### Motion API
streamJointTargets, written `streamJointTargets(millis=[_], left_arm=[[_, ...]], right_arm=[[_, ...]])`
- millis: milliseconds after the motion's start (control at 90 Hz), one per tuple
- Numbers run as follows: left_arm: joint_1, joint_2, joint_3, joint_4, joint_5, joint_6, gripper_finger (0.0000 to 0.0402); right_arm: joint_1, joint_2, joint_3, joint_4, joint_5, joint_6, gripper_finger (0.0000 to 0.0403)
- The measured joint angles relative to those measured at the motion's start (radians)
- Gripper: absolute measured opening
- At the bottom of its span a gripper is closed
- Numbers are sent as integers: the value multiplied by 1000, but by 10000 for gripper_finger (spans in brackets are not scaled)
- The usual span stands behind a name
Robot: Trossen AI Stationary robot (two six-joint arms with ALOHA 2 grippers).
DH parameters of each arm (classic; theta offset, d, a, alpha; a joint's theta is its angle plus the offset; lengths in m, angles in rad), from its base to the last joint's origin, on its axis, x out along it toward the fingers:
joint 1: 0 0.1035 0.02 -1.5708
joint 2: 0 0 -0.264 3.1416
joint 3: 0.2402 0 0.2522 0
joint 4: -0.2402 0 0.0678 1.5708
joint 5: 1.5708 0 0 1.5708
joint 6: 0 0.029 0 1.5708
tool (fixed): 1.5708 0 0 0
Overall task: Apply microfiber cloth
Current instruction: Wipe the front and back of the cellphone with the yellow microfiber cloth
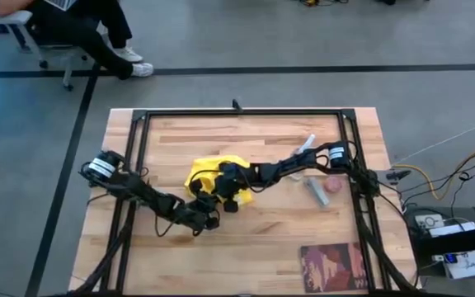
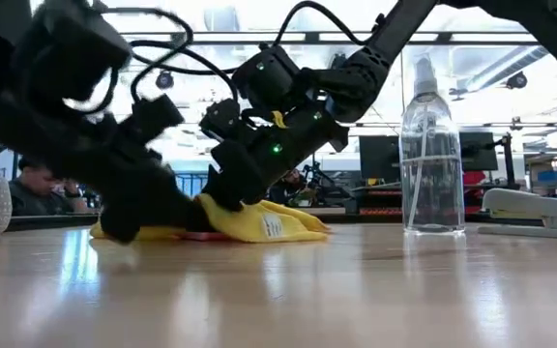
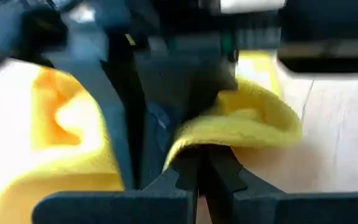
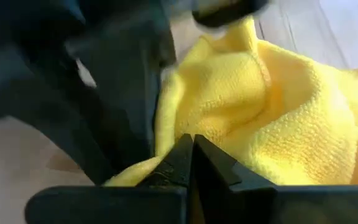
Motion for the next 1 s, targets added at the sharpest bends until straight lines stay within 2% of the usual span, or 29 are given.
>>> streamJointTargets(millis=[211,389,544,756,1000], left_arm=[[0,43,7,12,-8,-40,0],[-1,43,6,8,24,-55,0],[-2,43,5,5,47,-73,0],[-3,45,4,4,50,-102,0],[-7,45,5,-1,54,-105,0]], right_arm=[[-4,0,-3,3,-12,-15,0],[-5,2,-4,9,-84,-32,0],[-11,2,-6,12,-93,-39,0],[-26,0,-4,-5,106,0,0],[-40,-46,-4,-175,286,-13,0]])
